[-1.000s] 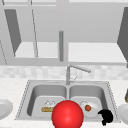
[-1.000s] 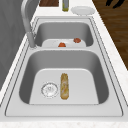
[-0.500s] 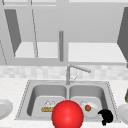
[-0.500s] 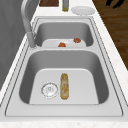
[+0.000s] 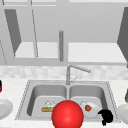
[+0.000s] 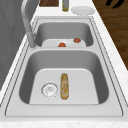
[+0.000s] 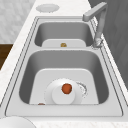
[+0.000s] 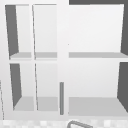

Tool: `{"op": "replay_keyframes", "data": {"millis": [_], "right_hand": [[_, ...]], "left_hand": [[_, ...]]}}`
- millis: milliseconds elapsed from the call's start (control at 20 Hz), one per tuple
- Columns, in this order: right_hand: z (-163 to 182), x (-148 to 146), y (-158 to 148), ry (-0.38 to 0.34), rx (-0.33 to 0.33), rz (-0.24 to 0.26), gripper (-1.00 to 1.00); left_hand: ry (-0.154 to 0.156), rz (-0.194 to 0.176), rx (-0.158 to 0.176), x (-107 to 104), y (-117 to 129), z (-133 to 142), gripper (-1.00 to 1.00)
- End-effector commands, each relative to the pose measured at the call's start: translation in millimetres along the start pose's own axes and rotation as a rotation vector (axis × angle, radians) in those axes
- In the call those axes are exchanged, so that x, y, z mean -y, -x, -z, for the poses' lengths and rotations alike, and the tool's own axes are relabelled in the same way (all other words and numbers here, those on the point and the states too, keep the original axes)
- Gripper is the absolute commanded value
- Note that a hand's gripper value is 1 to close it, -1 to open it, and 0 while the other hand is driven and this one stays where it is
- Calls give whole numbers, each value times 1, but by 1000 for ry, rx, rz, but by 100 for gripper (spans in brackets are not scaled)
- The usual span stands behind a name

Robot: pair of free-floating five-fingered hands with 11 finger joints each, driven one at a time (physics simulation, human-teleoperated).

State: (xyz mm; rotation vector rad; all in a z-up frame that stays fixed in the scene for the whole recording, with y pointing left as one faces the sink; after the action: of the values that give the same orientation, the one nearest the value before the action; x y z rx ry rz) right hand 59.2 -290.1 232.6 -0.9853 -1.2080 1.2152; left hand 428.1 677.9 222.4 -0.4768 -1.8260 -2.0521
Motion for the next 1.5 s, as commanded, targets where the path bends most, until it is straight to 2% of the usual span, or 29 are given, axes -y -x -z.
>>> {"op": "replay_keyframes", "data": {"millis": [0,450,900,1450], "right_hand": [[0,0,0,0,0,0,0],[0,0,0,0,0,0,0],[0,0,0,0,0,0,0],[0,0,0,0,0,0,0]], "left_hand": [[0,0,0,-22,-11,23,100],[4,0,-5,-56,-28,85,100],[-1,10,-14,-61,-29,153,100],[-2,1,-20,-68,-31,235,100]]}}
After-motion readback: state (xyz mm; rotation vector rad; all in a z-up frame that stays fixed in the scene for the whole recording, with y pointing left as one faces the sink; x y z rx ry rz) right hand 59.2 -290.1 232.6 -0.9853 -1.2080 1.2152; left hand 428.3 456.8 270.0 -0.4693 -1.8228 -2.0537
